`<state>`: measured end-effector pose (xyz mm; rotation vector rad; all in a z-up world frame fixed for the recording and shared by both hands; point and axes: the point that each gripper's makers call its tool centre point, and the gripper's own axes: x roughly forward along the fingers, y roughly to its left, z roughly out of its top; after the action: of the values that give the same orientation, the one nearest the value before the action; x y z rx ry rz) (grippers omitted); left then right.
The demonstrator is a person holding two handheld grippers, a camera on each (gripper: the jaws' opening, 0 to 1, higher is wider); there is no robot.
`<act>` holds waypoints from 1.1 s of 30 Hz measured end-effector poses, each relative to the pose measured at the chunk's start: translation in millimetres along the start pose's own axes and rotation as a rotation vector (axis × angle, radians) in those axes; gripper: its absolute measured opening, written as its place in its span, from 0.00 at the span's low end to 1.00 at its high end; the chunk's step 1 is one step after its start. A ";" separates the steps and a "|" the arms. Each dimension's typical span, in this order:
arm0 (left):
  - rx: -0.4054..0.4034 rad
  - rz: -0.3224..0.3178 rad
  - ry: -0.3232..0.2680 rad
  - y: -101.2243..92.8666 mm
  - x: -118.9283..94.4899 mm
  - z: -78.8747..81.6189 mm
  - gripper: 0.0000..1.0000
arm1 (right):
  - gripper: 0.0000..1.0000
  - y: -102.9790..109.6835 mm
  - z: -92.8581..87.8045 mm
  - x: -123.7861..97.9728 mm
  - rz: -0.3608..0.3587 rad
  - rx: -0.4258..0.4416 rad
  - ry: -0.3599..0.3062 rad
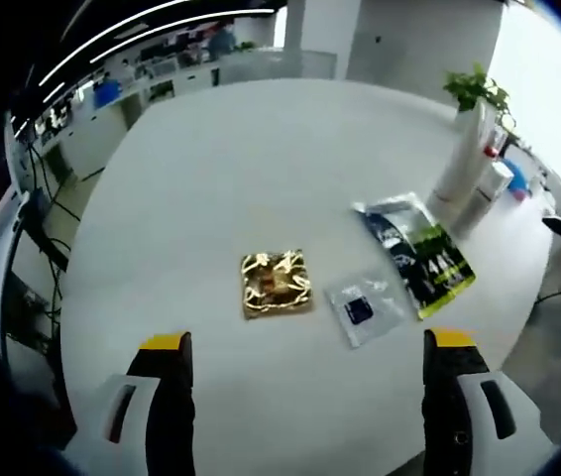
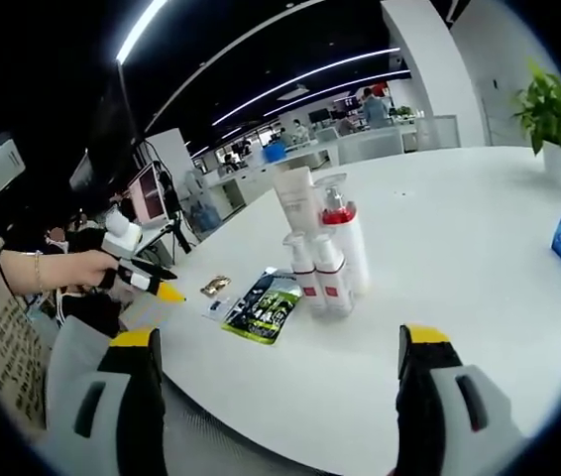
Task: Arrange the skincare products in the storage area until every visible bottle or jar stands upright without overlapping.
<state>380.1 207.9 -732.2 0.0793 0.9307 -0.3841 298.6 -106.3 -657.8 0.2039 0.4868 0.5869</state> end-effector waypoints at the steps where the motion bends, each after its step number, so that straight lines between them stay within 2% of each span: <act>1: 0.001 0.001 0.004 1.2 2.0 1.1 0.94 | 1.00 -0.4 -0.2 0.0 -0.001 0.002 0.000; 12: 0.006 0.009 0.075 13.7 29.7 9.5 0.88 | 1.00 -6.4 -2.3 1.4 -0.016 0.023 0.007; 19: -0.003 0.018 0.119 20.5 45.0 11.3 0.79 | 1.00 -7.6 -3.7 1.9 -0.023 0.020 0.017; 23: -0.005 0.023 0.144 21.9 49.9 11.9 0.69 | 1.00 -9.3 -4.0 1.9 -0.029 0.026 0.017; 33: 0.007 0.044 0.184 24.9 59.4 14.8 0.56 | 1.00 -12.3 -4.1 1.7 -0.041 0.037 0.015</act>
<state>432.1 210.5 -772.9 0.1429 1.1076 -0.3433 303.7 -115.3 -665.9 0.2244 0.5152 0.5395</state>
